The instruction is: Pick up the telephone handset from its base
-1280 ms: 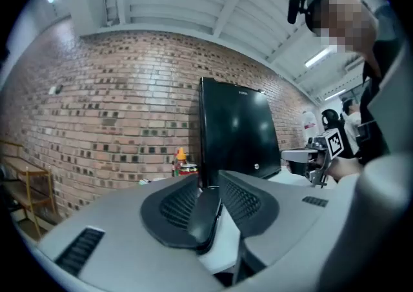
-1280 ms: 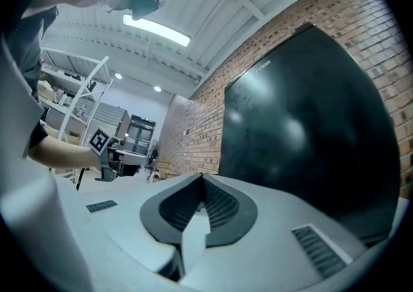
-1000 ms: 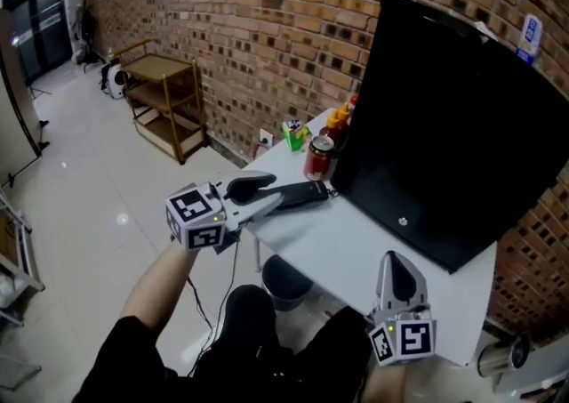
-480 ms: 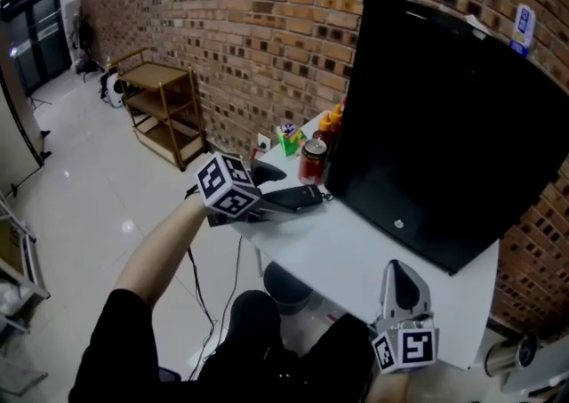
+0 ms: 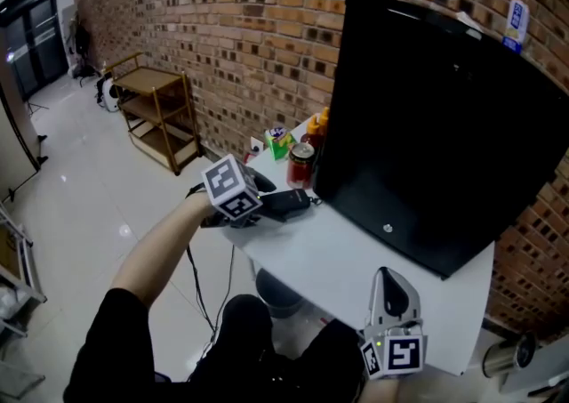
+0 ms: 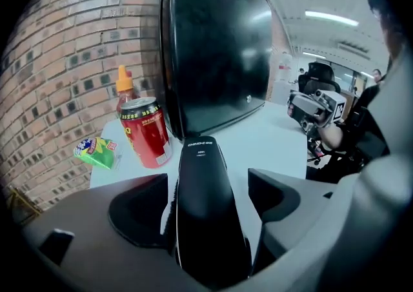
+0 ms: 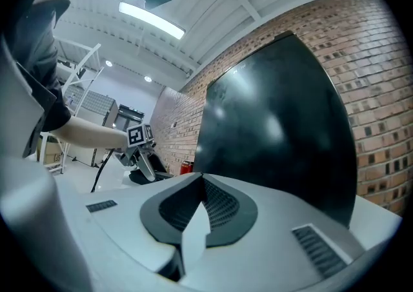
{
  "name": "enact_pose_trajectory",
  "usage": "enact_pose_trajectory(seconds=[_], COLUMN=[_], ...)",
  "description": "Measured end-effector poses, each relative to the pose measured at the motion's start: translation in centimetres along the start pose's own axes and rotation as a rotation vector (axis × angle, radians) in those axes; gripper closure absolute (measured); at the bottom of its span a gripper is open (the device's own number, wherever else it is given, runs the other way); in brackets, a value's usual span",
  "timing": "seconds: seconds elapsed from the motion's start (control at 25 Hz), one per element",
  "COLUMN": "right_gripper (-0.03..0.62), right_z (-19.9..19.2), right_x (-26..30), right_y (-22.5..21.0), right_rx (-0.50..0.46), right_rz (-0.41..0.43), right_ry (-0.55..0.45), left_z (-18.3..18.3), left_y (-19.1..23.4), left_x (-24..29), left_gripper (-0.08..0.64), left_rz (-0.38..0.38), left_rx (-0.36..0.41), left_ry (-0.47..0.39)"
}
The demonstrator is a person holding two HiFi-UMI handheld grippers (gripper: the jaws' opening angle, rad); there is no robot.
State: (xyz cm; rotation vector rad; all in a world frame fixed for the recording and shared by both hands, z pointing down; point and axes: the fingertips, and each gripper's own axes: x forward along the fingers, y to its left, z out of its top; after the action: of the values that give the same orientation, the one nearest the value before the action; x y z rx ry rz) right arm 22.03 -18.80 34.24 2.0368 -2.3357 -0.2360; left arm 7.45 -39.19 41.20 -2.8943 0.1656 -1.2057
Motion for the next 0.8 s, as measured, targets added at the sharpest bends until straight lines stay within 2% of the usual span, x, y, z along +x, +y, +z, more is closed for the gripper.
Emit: enact_pose_trajectory(seconds=[0.04,0.08,0.12,0.16,0.48,0.8], right_gripper=[0.581,0.582,0.581,0.581,0.581,0.581], right_z=[0.0,0.0,0.0,-0.1,-0.2,-0.2], right_x=[0.0,0.1,0.1,0.1,0.3,0.4], right_y=[0.0,0.1,0.2,0.3,0.4,0.4], right_rx=[0.0,-0.001,-0.005,-0.009,-0.018,-0.013], right_rz=[0.003,0.007,0.012,0.017,0.021,0.014], right_ry=[0.0,0.002,0.006,0.011,0.02,0.027], left_z=[-0.1,-0.2,-0.3,-0.3,0.0,1.2], left_y=[0.1,0.3,0.5,0.5,0.4,0.9], left_x=[0.1,0.1,0.2,0.2,-0.2,-2.2], left_gripper=[0.172,0.206,0.279,0.295,0.301,0.304], left_rz=[0.007,0.019,0.031,0.037,0.035,0.063], left_rx=[0.0,-0.001,-0.003,-0.007,-0.017,-0.026], left_ry=[0.016,0.027,0.033,0.034,-0.011,-0.149])
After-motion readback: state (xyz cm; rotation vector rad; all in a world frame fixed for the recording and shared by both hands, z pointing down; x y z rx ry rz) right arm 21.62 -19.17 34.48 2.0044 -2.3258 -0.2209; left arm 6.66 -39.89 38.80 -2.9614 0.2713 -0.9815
